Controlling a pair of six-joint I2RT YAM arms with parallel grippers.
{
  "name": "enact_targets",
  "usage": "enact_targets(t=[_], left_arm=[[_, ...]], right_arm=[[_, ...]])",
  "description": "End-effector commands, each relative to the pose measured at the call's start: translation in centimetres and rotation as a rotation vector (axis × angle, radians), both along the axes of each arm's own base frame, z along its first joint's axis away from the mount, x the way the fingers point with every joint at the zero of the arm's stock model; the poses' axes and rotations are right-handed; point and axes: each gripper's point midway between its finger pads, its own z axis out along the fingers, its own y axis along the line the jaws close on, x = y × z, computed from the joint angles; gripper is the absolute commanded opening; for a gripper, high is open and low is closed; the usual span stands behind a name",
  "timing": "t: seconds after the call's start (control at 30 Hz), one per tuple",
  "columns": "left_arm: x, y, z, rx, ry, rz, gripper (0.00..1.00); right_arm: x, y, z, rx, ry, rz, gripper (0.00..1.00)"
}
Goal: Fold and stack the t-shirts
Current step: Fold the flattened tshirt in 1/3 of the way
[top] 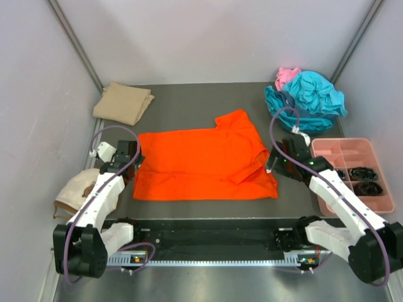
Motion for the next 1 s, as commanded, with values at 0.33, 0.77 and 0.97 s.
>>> enact_targets(t=[0.33, 0.77, 0.97], left_arm=[[3.8, -1.7, -1.1, -0.035, -0.025, -0.097, 0.99], [3.5, -1.4, -1.7, -0.019, -0.013, -0.1, 0.99], [3.6, -1.7, -2.4, -0.032, 0.002, -0.109, 0.99]], right_arm=[[2.4, 13.0, -1.8, 0.189, 0.023, 0.379, 0.8], [2.3, 15.9, -3.2, 0.2, 0.088, 0.43, 0.8], [1.2, 15.6, -3.0, 0.163, 0.114, 0.442, 0.8]])
